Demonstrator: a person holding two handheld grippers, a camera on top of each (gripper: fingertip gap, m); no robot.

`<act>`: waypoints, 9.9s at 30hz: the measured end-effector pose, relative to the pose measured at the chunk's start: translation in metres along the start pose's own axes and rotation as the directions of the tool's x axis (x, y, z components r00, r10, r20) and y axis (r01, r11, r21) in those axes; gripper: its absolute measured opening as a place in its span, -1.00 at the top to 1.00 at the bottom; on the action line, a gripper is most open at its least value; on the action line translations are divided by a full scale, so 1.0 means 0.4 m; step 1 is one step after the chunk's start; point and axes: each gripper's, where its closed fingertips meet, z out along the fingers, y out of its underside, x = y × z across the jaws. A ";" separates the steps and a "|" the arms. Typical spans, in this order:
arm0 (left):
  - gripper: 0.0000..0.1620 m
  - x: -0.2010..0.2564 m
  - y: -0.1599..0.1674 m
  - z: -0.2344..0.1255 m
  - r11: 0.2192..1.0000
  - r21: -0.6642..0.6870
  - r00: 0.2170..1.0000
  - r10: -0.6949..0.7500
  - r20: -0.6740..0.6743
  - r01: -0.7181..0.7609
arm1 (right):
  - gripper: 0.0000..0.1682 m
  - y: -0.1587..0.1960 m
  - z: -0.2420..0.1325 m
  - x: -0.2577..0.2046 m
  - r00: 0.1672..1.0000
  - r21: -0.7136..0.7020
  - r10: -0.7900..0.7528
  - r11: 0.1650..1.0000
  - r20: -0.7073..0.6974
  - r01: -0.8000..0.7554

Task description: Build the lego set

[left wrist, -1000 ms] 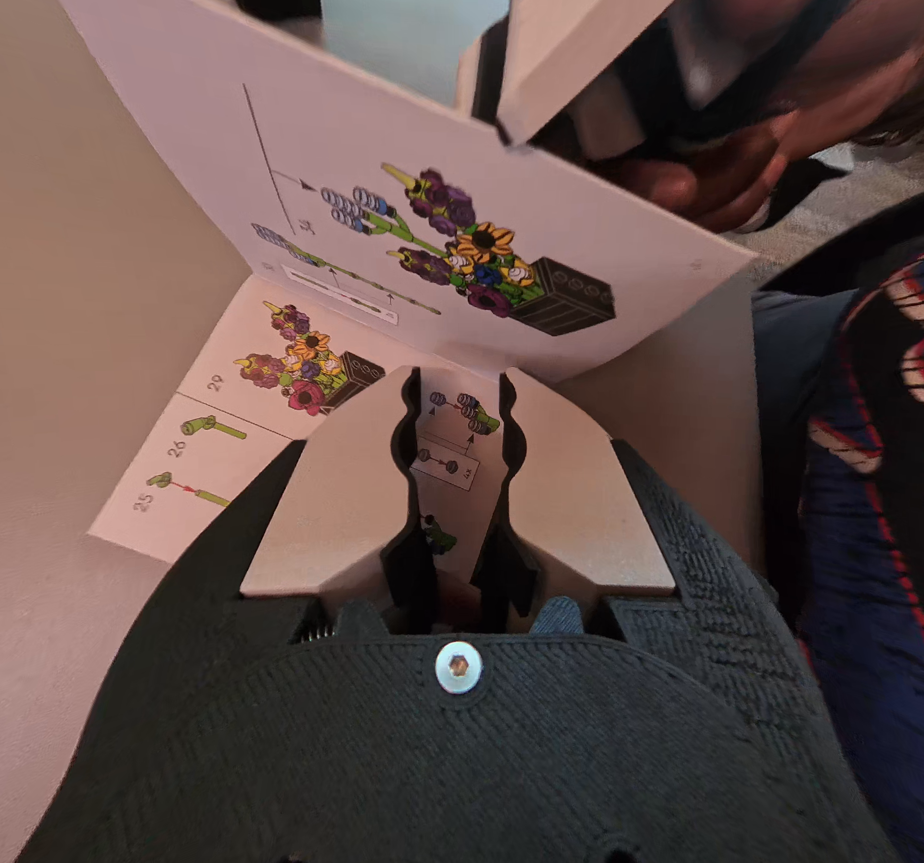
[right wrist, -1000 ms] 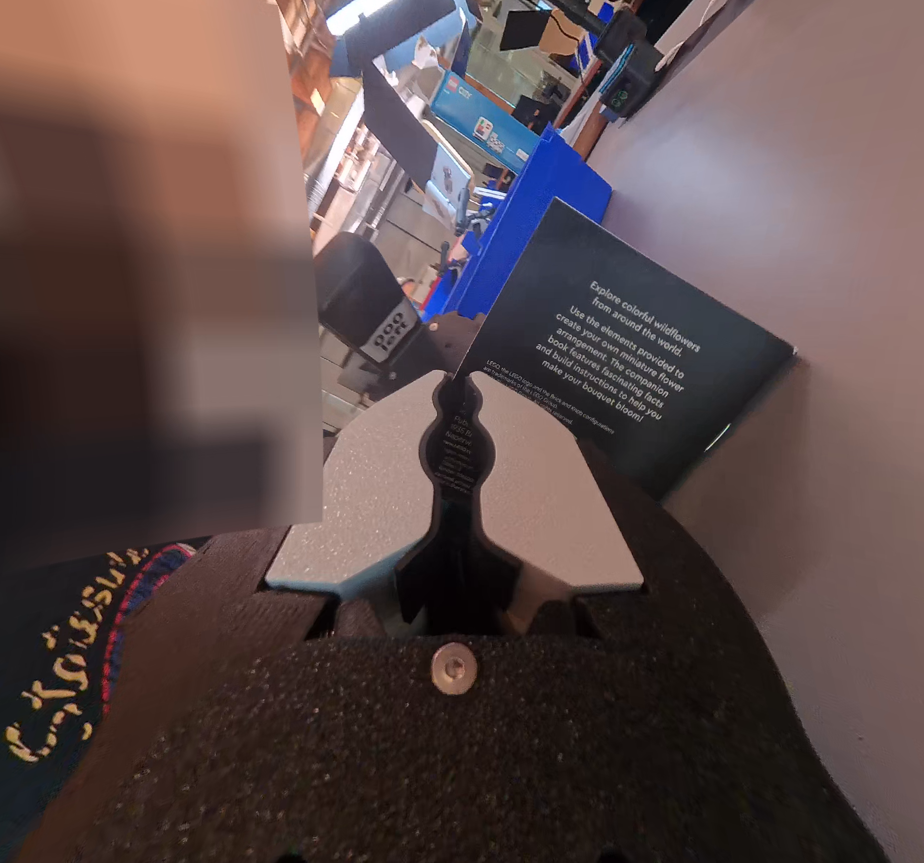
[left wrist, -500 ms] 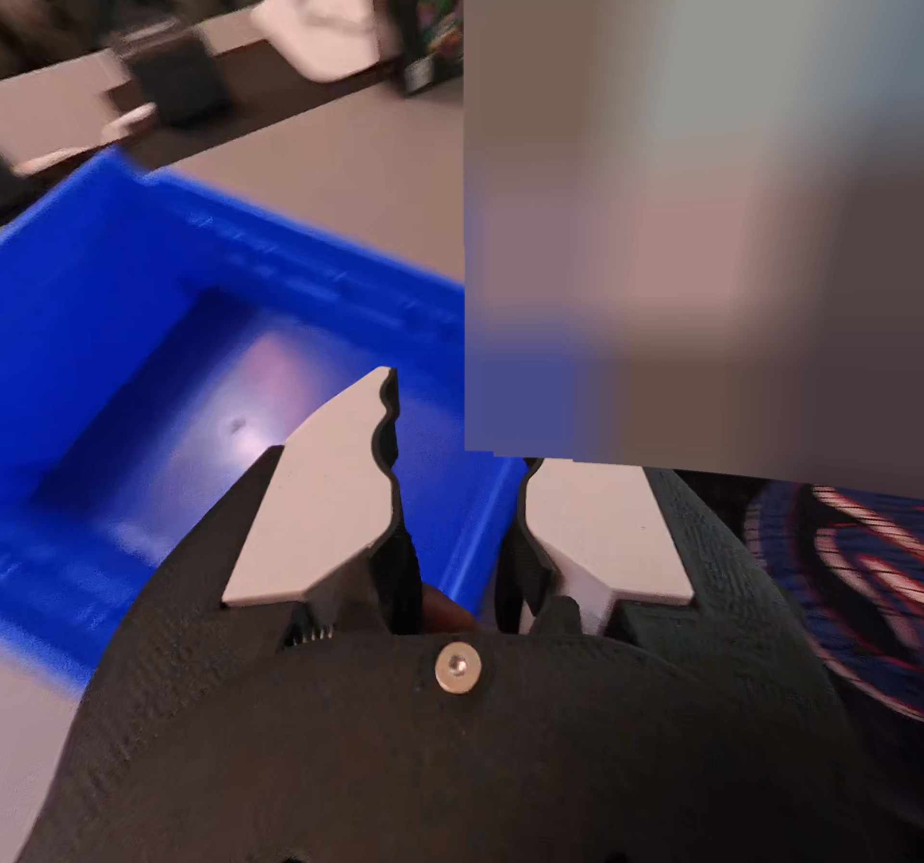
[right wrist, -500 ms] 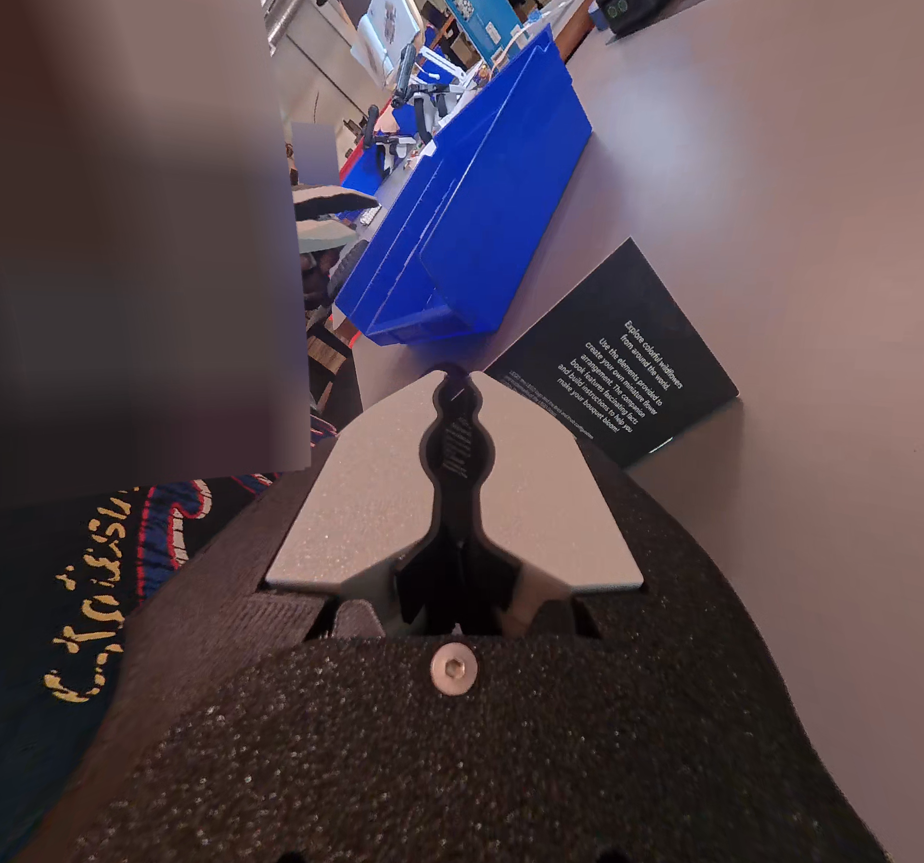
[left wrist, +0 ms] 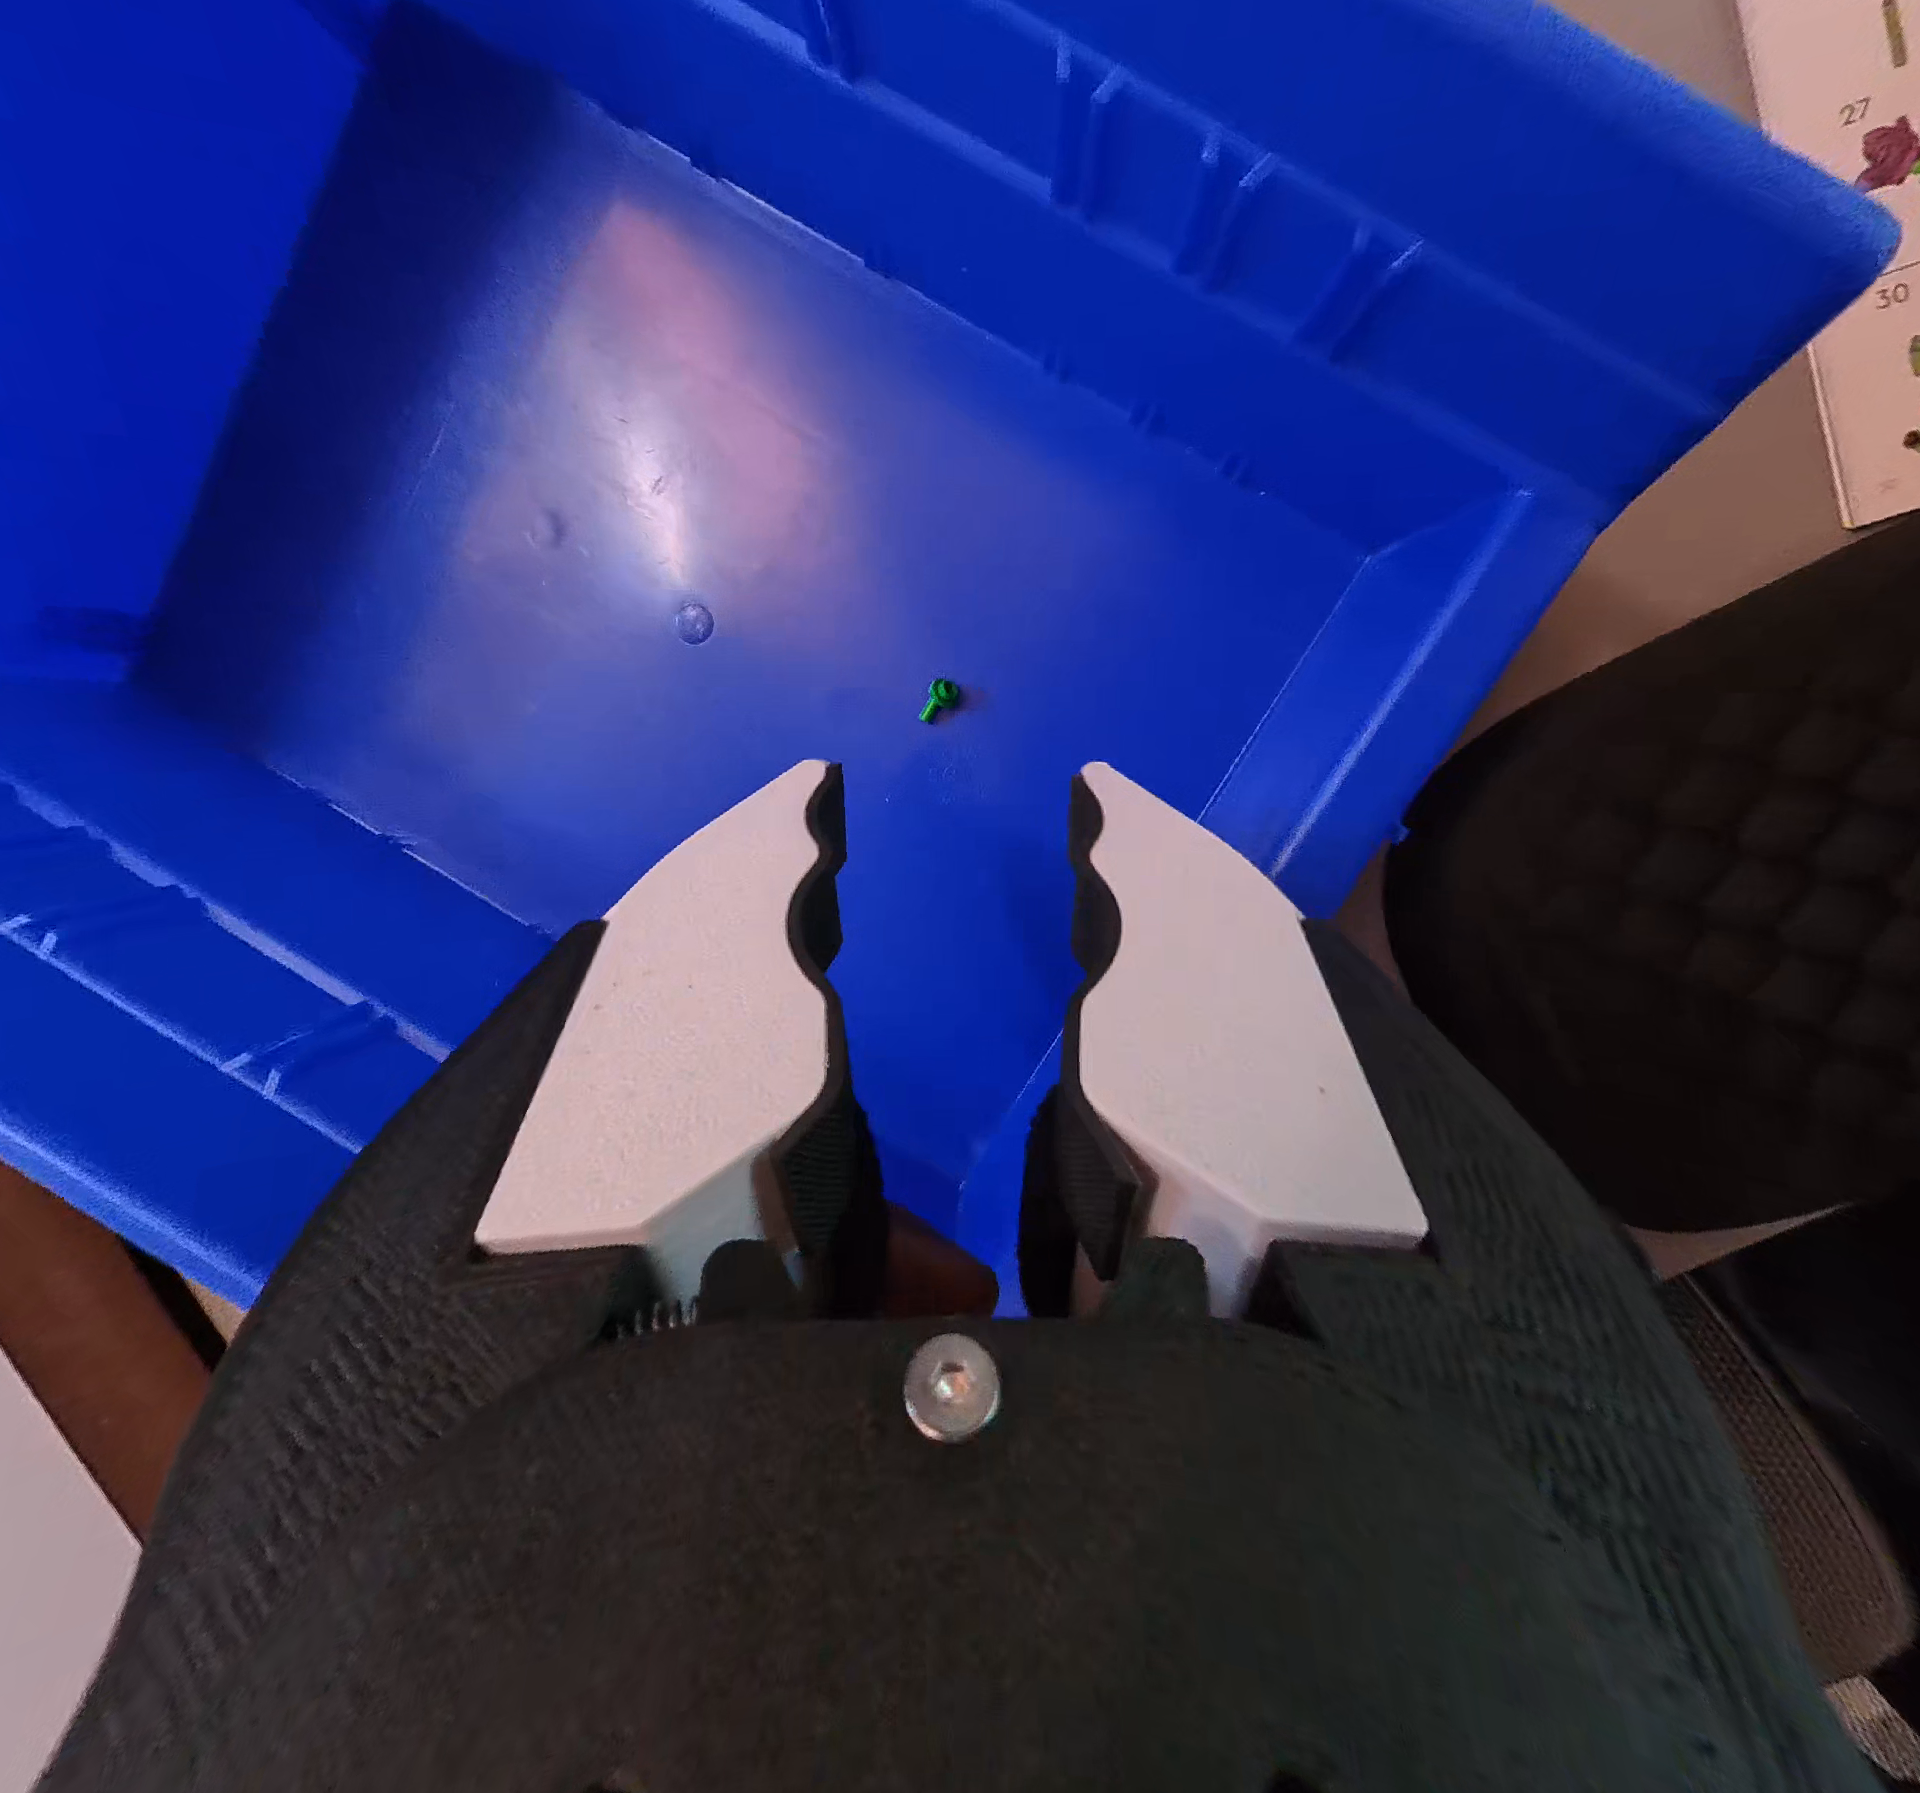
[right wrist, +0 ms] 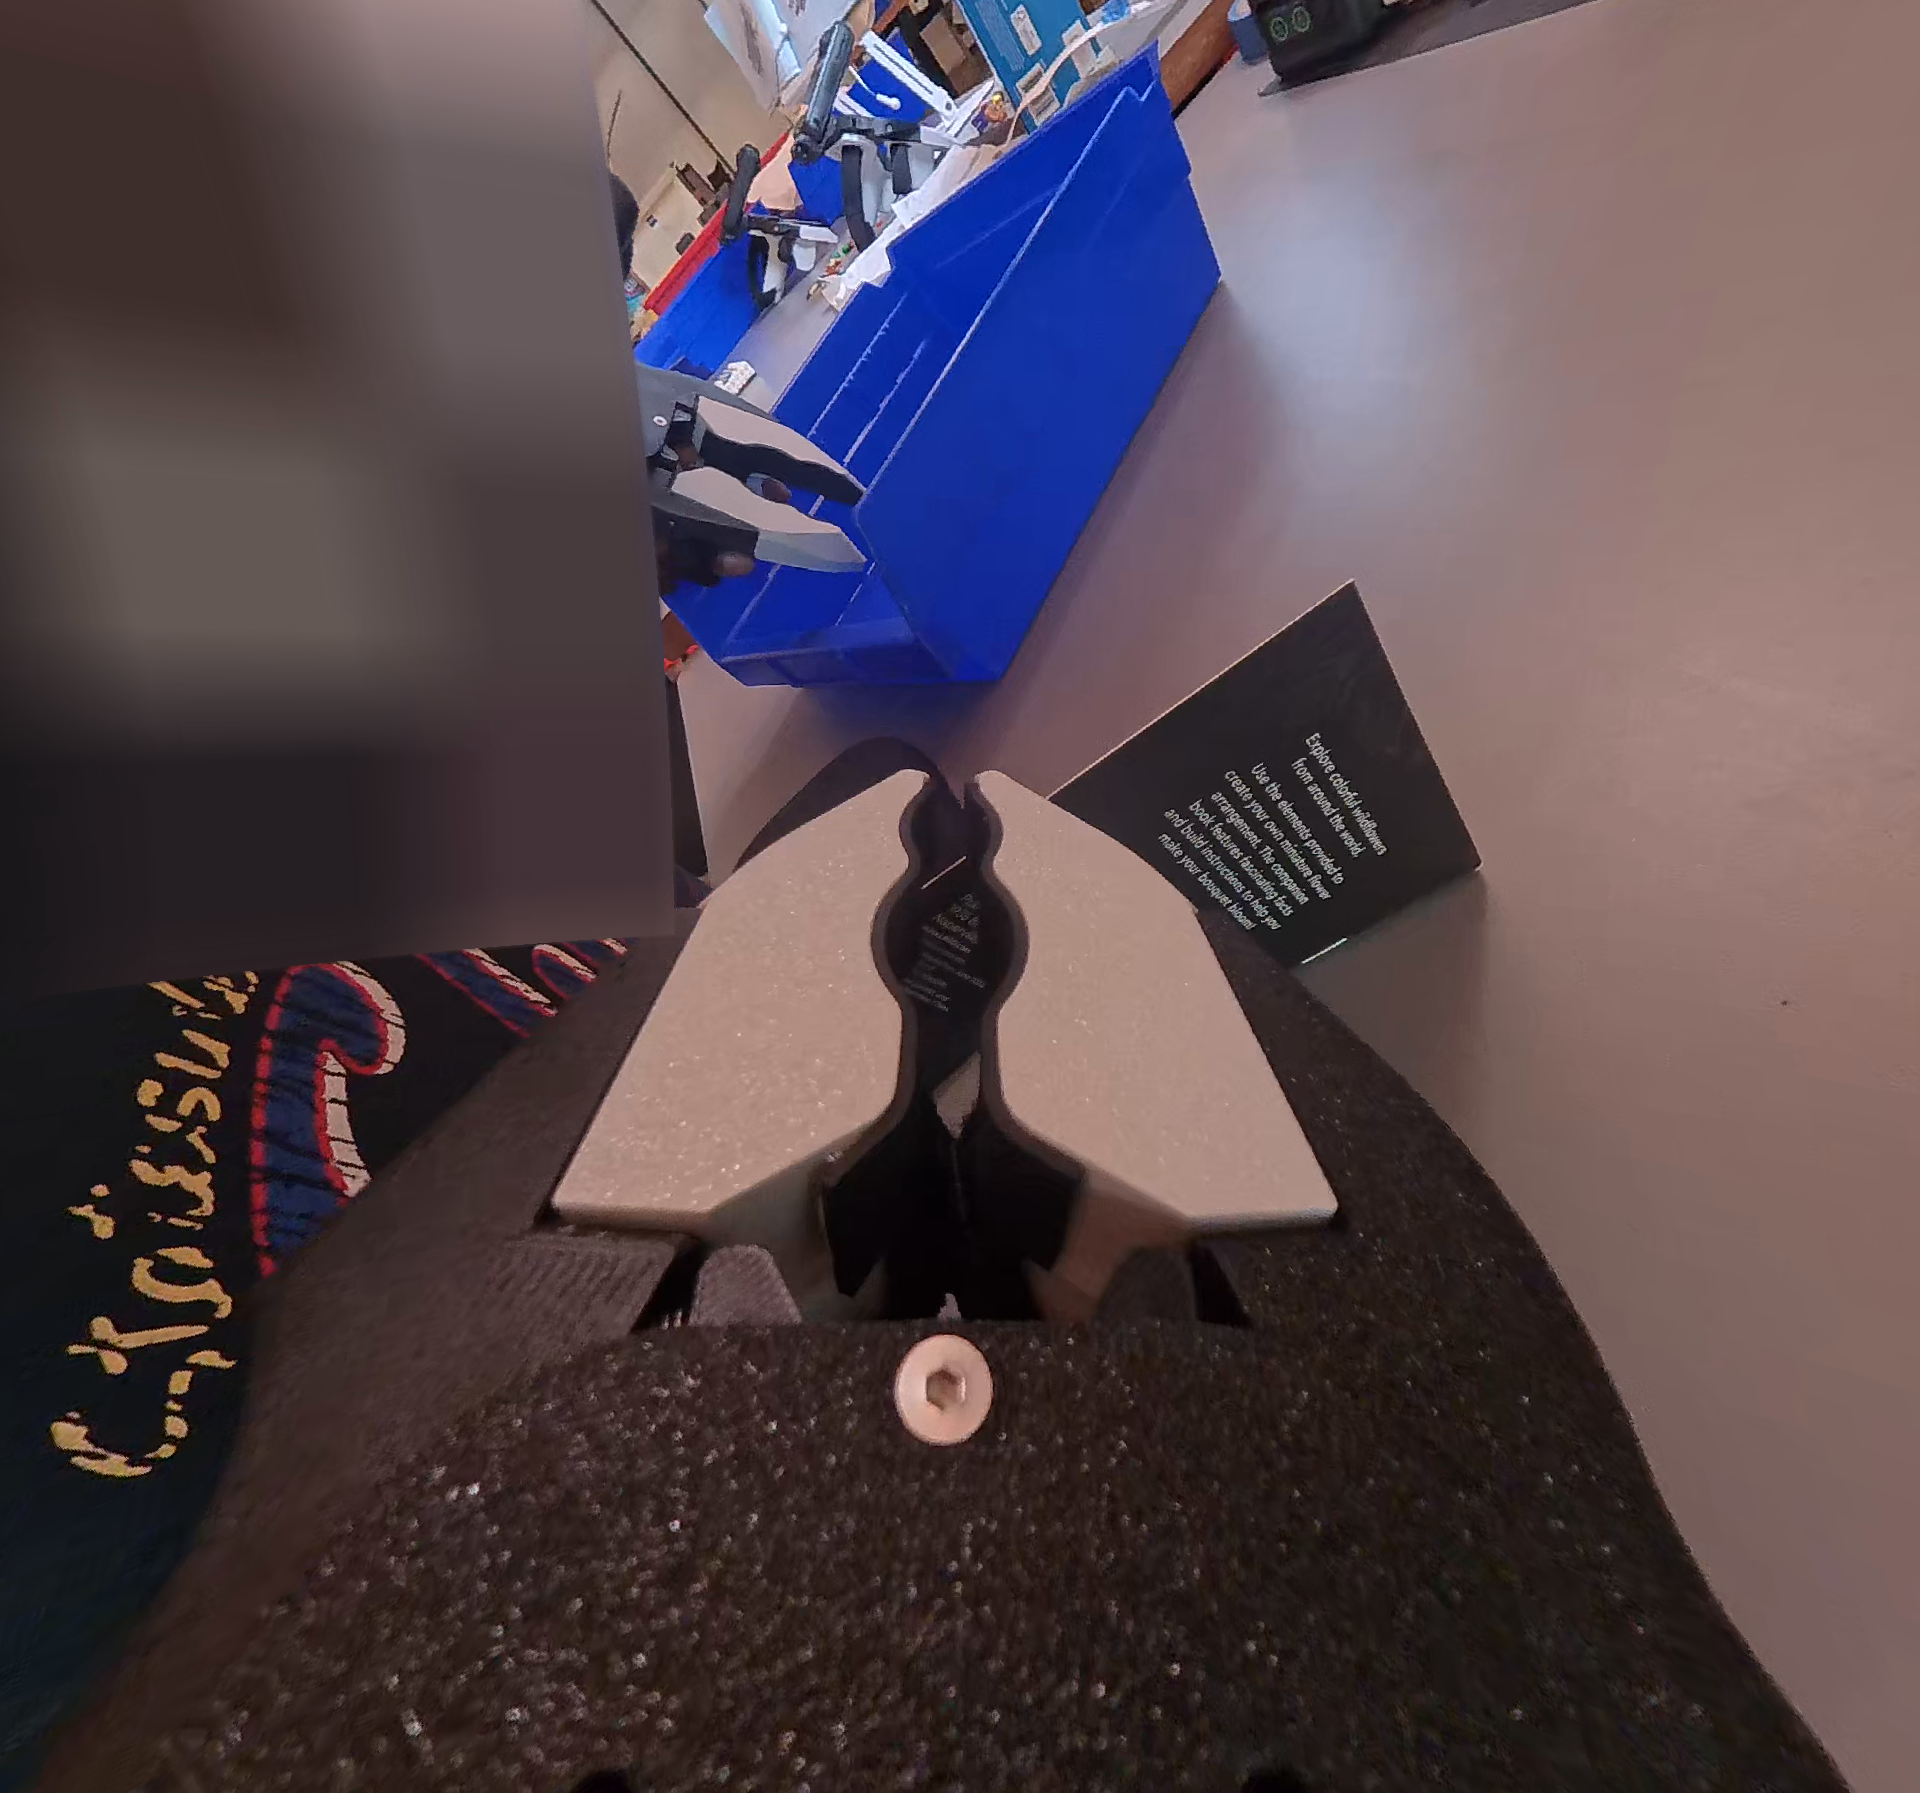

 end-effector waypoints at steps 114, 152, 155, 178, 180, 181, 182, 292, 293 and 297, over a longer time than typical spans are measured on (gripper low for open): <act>-0.16 0.183 -0.040 0.020 0.973 0.120 0.979 0.202 -0.030 -0.197 | -0.04 0.030 -0.091 -0.010 0.923 -0.040 -0.304 0.952 -0.235 0.303; 0.67 0.555 -0.224 0.170 0.787 0.363 0.708 0.612 -0.354 -0.499 | 0.83 0.022 -0.082 0.086 0.977 0.244 0.211 0.950 -0.034 -0.197; 0.68 0.550 -0.210 0.181 0.793 0.345 0.701 0.606 -0.376 -0.501 | 0.88 0.019 -0.077 0.083 0.977 0.252 0.212 0.946 -0.006 -0.204; 0.70 0.544 -0.216 0.184 0.806 0.438 0.691 0.577 -0.435 -0.398 | 0.91 -0.003 0.040 0.039 0.896 0.309 0.339 0.852 0.287 -0.422; 0.70 0.544 -0.216 0.185 0.805 0.443 0.690 0.578 -0.436 -0.394 | 0.90 -0.003 0.041 0.039 0.896 0.309 0.337 0.853 0.289 -0.420; 0.70 0.544 -0.216 0.185 0.804 0.446 0.689 0.578 -0.437 -0.393 | 0.90 -0.003 0.042 0.040 0.896 0.309 0.337 0.853 0.291 -0.421; 0.70 0.544 -0.216 0.184 0.804 0.448 0.688 0.578 -0.438 -0.391 | 0.90 -0.003 0.042 0.040 0.894 0.309 0.340 0.851 0.294 -0.425; 0.29 0.583 -0.416 0.069 0.776 0.428 0.669 0.012 -0.743 0.463 | 0.66 0.041 -0.108 0.072 0.914 -0.045 -0.353 0.935 -0.201 0.351; 0.29 0.583 -0.417 0.069 0.776 0.432 0.671 0.014 -0.741 0.460 | 0.69 0.045 -0.110 0.078 0.897 -0.072 -0.384 0.923 -0.219 0.377; 0.30 0.583 -0.420 0.068 0.774 0.439 0.678 0.018 -0.735 0.455 | 0.72 0.054 -0.109 0.079 0.884 -0.108 -0.412 0.911 -0.221 0.398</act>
